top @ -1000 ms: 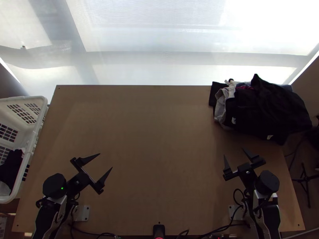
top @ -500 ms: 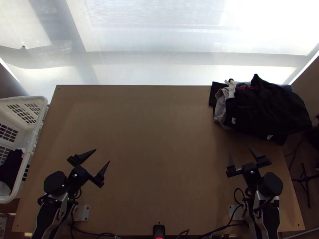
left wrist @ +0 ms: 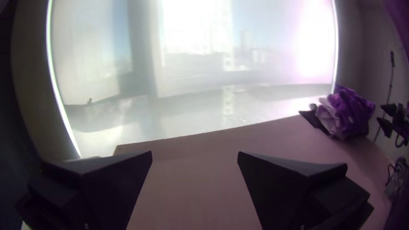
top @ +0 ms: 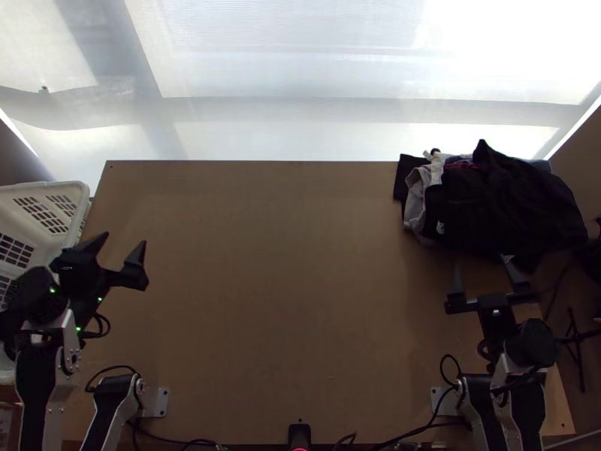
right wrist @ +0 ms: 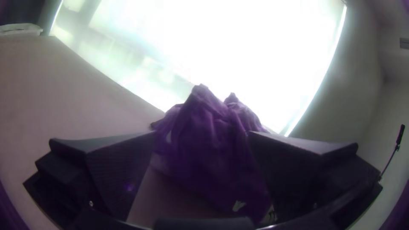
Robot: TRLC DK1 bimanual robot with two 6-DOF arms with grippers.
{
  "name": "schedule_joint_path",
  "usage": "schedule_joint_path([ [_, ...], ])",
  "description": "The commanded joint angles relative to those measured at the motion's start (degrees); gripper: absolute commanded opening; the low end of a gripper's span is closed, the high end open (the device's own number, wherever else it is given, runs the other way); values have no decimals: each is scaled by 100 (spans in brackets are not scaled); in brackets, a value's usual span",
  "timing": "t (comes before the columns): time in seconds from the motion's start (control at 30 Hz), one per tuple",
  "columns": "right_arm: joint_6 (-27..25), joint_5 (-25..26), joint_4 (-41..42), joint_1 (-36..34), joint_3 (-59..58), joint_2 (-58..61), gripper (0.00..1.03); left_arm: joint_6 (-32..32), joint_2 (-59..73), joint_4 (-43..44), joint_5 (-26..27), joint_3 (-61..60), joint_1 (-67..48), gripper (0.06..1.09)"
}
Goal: Fold the t-shirt
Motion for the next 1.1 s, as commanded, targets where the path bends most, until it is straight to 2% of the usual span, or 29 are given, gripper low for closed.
schedule_joint_path([
  [0.0,462,447,-380,-22,1912,2083,98,-73,924,-1154,-26,1762,2135,104],
  [0.1,471,895,-986,330,2782,2874,98,50,1416,-1329,-26,1955,3164,99],
  [0.2,585,1580,-1549,734,3670,3463,98,402,2225,-1013,-26,1656,4060,101],
  [0.3,902,1598,-2595,752,4848,4123,98,490,3367,-1162,-26,2043,4772,103],
  [0.4,1534,1589,-3465,796,5946,4676,98,498,4352,-1549,-26,2623,5211,104],
  [0.5,2097,1580,-4361,1182,6737,5116,98,613,4853,-1391,-35,2711,5352,104],
  [0.6,2721,1580,-5143,1613,7484,5432,98,1043,5494,-1452,-44,2887,5422,104],
  [0.67,3064,1545,-5548,1754,7889,5590,98,1351,5907,-1321,-229,3071,5493,104],
  [0.9,3002,1396,-6119,1815,8355,5959,98,2168,7885,-1083,-659,4530,5704,104],
  [1.07,2923,1352,-6743,1754,9128,6636,98,2195,9432,-1408,-1151,6244,5756,104],
])
